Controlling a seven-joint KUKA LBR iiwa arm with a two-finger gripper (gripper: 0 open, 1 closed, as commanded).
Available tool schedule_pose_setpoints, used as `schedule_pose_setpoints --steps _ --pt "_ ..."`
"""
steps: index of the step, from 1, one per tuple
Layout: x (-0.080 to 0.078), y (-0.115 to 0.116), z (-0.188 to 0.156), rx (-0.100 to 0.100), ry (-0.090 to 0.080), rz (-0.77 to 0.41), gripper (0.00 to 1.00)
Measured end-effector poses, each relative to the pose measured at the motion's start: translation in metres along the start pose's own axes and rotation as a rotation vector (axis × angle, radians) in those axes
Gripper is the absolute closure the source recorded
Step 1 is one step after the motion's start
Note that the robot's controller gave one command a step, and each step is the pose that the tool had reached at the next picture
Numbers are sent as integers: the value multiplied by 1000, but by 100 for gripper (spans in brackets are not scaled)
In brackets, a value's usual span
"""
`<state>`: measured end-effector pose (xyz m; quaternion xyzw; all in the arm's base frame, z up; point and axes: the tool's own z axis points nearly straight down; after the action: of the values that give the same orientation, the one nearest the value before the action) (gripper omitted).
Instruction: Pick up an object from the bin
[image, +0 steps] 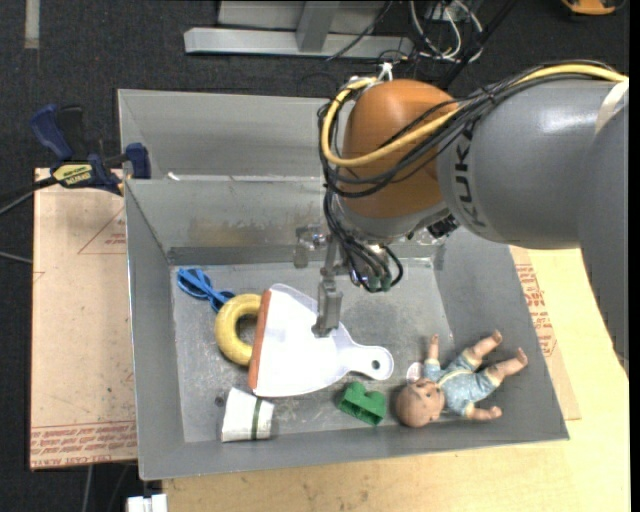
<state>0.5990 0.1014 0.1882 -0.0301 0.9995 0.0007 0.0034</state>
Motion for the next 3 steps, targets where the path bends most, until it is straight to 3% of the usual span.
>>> schedule_pose_setpoints --steps 1,2,3 --pt "-2 -14 38 -2 4 -223 0" --pt "38 -19 59 0 1 -380 0" --pt "59 -27 71 -3 10 -224 0"
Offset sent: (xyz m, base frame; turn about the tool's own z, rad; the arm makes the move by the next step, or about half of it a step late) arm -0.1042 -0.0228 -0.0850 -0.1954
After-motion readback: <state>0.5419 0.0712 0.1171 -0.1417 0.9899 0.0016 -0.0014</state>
